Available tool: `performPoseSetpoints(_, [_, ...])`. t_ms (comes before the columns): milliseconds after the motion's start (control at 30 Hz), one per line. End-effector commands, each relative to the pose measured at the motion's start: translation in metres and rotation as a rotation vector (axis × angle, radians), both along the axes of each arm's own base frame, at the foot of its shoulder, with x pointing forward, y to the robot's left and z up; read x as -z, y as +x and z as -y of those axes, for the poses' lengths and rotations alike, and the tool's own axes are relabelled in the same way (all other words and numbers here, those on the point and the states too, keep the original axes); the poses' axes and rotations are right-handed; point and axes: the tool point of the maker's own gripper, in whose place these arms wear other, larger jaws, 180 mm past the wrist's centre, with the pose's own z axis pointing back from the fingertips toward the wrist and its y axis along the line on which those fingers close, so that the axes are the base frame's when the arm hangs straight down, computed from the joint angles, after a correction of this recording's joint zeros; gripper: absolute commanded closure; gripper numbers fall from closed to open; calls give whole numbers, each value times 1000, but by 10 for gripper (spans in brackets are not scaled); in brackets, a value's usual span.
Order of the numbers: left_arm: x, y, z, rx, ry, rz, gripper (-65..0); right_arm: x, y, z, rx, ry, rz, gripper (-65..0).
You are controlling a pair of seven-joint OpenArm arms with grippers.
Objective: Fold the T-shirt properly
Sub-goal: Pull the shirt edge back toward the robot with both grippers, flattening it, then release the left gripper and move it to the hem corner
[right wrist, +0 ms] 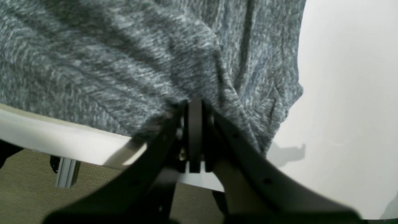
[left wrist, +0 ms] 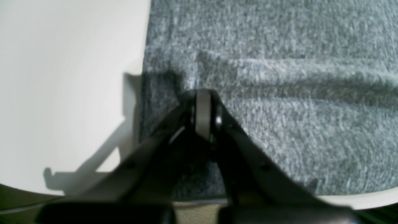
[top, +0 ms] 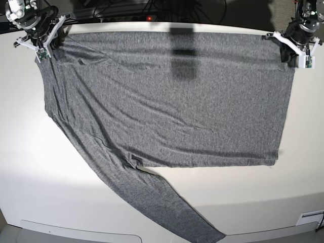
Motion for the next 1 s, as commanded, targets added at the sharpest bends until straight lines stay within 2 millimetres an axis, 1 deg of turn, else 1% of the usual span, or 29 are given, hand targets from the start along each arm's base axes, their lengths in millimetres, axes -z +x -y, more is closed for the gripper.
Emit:
performPoseSetpoints(0, [-3, -2, 0, 17, 9, -4, 0, 1, -11, 14, 5, -64, -52, 0])
performPoseSetpoints(167, [-3, -1, 0, 18, 9, -2, 0, -5, -5, 23, 25, -88, -27, 0])
performPoseSetpoints(233, [-3, -1, 0, 18, 9, -1, 0, -12, 2, 25, 30, -92, -2, 0])
performPoseSetpoints(400, [-7, 7, 0, 17, 9, 23, 0, -38, 27, 25, 38, -99, 96, 0])
performPoseSetpoints(500, [-12, 15, 2, 22, 9, 45, 0, -46, 38, 22, 44, -100, 138, 0])
performPoseSetpoints(600, [-29, 29, 8, 47, 10, 100, 0, -52, 51, 21, 44, -99, 174, 0])
performPoseSetpoints(700, [-57, 45, 20, 82, 12, 183, 0, -59, 66, 22, 45, -100, 214, 0])
performPoseSetpoints(767, [-78, 55, 24, 96, 21, 244, 0, -64, 78, 22, 48, -100, 245, -9])
performPoseSetpoints(800, [-89, 59, 24, 99, 29, 272, 0, -67, 84, 22, 52, -98, 259, -79])
performPoseSetpoints(833, [-98, 63, 22, 99, 39, 298, -55, -70, 91, 21, 58, -87, 274, -148])
performPoseSetpoints(867, [-107, 67, 18, 94, 51, 323, -129, -73, 97, 20, 62, -80, 291, -210])
performPoseSetpoints(900, [-115, 72, 13, 84, 64, 348, -190, -77, 104, 20, 64, -74, 312, -262])
performPoseSetpoints(933, [-122, 77, 6, 70, 78, 370, -227, -81, 111, 18, 73, -53, 332, -304])
performPoseSetpoints(967, [-129, 83, -1, 55, 91, 393, -236, -85, 119, 16, 80, -33, 353, -331])
